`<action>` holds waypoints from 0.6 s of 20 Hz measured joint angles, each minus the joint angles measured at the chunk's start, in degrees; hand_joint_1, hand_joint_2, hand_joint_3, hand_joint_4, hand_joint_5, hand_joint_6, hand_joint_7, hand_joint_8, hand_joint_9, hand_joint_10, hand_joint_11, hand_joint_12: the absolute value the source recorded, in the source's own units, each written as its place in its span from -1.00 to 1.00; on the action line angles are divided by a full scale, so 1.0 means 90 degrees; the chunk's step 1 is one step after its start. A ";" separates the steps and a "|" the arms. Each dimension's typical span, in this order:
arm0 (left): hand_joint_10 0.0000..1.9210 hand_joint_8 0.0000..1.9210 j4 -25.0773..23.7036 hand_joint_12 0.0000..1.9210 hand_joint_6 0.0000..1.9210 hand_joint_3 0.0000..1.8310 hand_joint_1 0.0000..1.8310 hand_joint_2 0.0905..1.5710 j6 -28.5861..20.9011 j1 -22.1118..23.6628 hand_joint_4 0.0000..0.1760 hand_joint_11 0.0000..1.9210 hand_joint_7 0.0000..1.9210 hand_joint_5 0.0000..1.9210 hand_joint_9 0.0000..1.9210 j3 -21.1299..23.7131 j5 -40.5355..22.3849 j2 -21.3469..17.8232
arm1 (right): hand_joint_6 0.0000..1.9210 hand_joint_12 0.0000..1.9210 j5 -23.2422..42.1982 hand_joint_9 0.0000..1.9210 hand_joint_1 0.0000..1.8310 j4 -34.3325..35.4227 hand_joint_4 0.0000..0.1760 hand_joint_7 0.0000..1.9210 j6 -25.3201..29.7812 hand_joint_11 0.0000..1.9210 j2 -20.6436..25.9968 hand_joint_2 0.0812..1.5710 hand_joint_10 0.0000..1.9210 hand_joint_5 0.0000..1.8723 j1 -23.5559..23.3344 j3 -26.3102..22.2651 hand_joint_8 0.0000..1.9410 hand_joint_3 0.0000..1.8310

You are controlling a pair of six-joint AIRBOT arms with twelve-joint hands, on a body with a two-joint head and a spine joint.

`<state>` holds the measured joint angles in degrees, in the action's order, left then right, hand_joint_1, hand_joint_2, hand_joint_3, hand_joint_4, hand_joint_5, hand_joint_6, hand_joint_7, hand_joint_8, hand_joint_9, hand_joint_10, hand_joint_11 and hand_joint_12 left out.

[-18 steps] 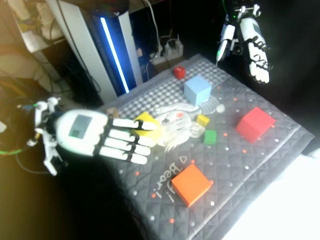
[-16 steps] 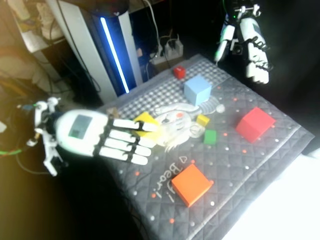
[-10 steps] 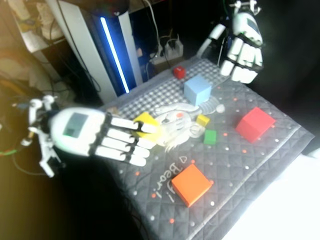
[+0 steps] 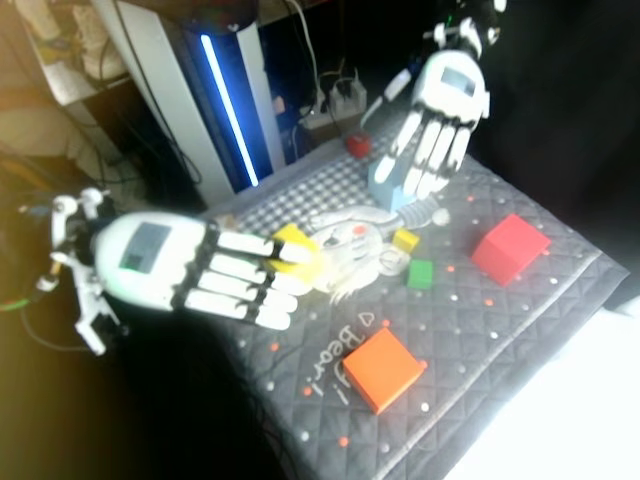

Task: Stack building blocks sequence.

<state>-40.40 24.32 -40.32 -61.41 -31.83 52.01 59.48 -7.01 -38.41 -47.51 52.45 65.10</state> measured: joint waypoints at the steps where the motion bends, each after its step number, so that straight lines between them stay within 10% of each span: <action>1: -0.99 -0.99 -0.0034 0.29 -1.00 -0.99 -0.24 0.07 -0.0005 0.0012 0.98 -1.00 -0.67 -0.62 -0.68 0.0000 0.0046 0.0000 | -0.98 -0.83 -0.0002 -0.81 -0.17 -0.0002 0.21 -0.76 -0.0002 -0.89 0.0000 0.28 -1.00 -0.73 0.0000 0.0000 -1.00 -0.99; 3: -0.98 -0.99 -0.0039 0.44 -1.00 -1.00 -0.20 0.06 -0.0007 0.0017 0.86 -1.00 -0.62 -0.58 -0.61 -0.0029 0.0124 0.0019 | -0.98 -0.84 0.0010 -0.81 -0.14 -0.0007 -0.04 -0.75 -0.0002 -0.91 0.0002 0.30 -1.00 -0.71 0.0000 0.0000 -1.00 -0.99; 6: -0.98 -0.99 -0.0061 0.54 -0.99 -0.99 -0.02 0.08 -0.0007 0.0017 0.78 -1.00 -0.56 -0.54 -0.57 -0.0163 0.0398 0.0197 | -1.00 -0.86 0.0012 -0.78 -0.14 -0.0010 0.34 -0.72 0.0000 -0.87 0.0002 0.30 -1.00 -0.69 0.0000 0.0000 -1.00 -1.00; 8: -0.97 -0.99 -0.0063 0.56 -0.99 -1.00 0.16 0.18 -0.0007 0.0017 0.31 -0.91 -0.44 -0.39 -0.48 -0.0209 0.0474 0.0274 | -0.99 -0.86 0.0007 -0.77 -0.12 -0.0010 0.28 -0.71 0.0000 -0.85 0.0002 0.30 -0.99 -0.68 0.0000 0.0000 -1.00 -1.00; 9: -0.20 0.14 0.0066 0.59 -0.28 -1.00 0.34 0.40 -0.0012 0.0017 -1.00 -0.47 -0.14 0.08 -0.27 -0.0253 0.0488 0.0321 | -0.99 -0.86 0.0010 -0.77 -0.14 -0.0010 0.09 -0.71 0.0000 -0.85 0.0002 0.31 -1.00 -0.67 0.0000 0.0000 -1.00 -1.00; 10: -0.20 0.14 0.0121 0.59 -0.28 -1.00 0.34 0.40 -0.0012 0.0022 -1.00 -0.47 -0.14 0.08 -0.27 -0.0257 0.0474 0.0321 | -0.99 -0.86 0.0010 -0.77 -0.14 -0.0010 0.09 -0.71 0.0000 -0.85 0.0002 0.31 -1.00 -0.67 0.0000 0.0000 -1.00 -1.00; 12: 0.58 0.61 0.0306 0.63 -0.07 -0.99 0.35 0.49 -0.0007 0.0022 -1.00 -0.26 -0.25 0.00 -0.33 -0.0330 0.0398 0.0359 | -0.99 -0.87 0.0015 -0.76 -0.12 -0.0010 -0.12 -0.71 0.0000 -0.84 0.0002 0.32 -0.99 -0.67 0.0000 0.0000 -1.00 -0.99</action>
<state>-37.65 24.25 -40.12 -64.38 -28.25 55.24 59.61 -7.09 -38.41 -47.48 52.45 65.10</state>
